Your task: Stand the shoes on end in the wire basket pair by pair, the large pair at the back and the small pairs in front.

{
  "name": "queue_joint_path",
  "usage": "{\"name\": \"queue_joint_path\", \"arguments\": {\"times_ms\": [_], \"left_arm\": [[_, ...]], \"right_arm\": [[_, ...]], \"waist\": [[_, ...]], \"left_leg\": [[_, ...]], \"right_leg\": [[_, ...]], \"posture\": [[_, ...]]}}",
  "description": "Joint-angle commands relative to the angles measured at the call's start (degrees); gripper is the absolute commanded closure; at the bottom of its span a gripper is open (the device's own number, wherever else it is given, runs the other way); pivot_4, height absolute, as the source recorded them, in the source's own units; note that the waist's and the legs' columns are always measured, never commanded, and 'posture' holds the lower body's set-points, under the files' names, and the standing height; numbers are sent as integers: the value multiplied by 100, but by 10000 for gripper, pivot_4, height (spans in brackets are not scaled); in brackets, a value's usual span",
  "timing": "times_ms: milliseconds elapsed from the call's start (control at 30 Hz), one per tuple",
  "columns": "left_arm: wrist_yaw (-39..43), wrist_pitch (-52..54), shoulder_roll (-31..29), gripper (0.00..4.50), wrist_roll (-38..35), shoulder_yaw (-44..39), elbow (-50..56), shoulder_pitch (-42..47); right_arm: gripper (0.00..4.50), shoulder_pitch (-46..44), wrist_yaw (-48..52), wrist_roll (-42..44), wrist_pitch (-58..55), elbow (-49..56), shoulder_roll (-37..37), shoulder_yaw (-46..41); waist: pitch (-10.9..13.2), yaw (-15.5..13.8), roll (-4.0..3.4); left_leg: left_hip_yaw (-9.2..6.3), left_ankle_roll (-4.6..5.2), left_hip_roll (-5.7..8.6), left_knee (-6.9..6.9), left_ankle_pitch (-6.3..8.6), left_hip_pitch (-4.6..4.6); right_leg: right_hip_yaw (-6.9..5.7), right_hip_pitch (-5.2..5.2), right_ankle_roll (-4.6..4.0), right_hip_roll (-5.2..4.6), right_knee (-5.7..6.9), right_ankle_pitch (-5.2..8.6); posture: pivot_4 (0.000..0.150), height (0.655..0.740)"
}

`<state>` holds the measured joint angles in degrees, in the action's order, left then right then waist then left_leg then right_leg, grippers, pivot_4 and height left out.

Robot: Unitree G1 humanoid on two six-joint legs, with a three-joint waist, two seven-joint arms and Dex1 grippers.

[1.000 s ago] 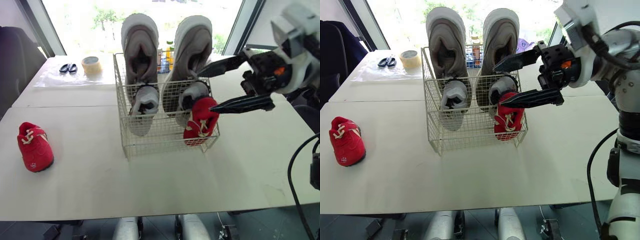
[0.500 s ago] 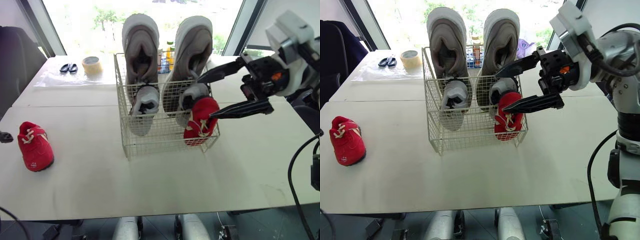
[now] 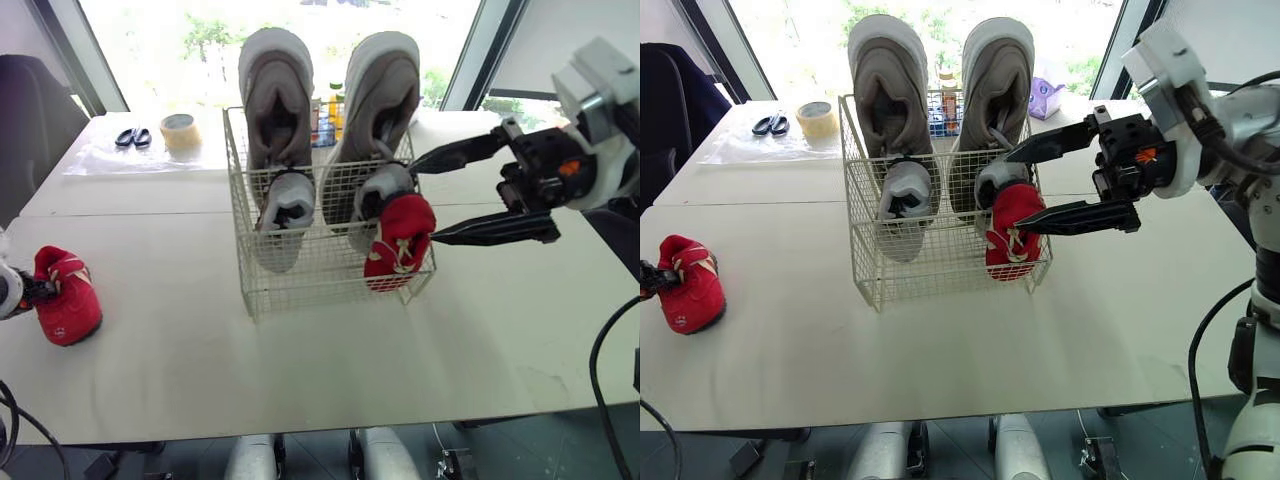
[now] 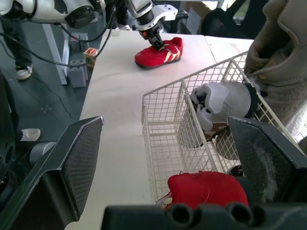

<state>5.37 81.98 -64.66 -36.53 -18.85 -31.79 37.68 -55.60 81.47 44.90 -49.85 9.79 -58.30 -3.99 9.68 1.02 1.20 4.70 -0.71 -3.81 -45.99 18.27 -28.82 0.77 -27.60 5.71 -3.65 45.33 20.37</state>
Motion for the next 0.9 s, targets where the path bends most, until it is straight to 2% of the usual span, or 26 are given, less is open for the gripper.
{"name": "queue_joint_path", "arguments": {"times_ms": [33,333,567,800,900], "left_arm": [[200,-153,-66,44871,446,141,-197,181],[209,-167,-235,44871,908,-389,110,794],[62,-100,18,44871,1070,-1064,1281,976],[44,-1315,542,44871,1240,-1258,2341,1036],[638,-1906,899,44871,552,-1639,3197,1326]], "right_arm": [[0,-22,-79,124,-16,116,-142,-266],[0,-62,-237,80,-8,-21,-116,-255],[0,-190,-351,51,19,-237,-38,-216],[0,-313,-406,10,32,-412,24,-177],[0,-393,-510,113,-115,-601,-19,-347]], "waist": [[0,-3,0],[1,-15,5],[0,-26,5],[0,-26,6],[0,-26,6]], "left_leg": [[0,0,0,0,0,1],[-2,-1,-2,-7,-1,-11],[-6,0,0,-16,0,-24],[-5,-1,1,-18,-1,-24],[-5,-1,1,-18,-1,-27]], "right_leg": [[-1,-1,1,2,3,0],[-3,-8,5,4,7,-3],[-5,-12,7,-1,4,-4],[-9,-7,9,-1,4,-5],[-9,-9,11,0,4,-6]], "posture": [[1500,6609],[1500,6609],[1500,6609],[1500,6609],[1500,6609]]}}
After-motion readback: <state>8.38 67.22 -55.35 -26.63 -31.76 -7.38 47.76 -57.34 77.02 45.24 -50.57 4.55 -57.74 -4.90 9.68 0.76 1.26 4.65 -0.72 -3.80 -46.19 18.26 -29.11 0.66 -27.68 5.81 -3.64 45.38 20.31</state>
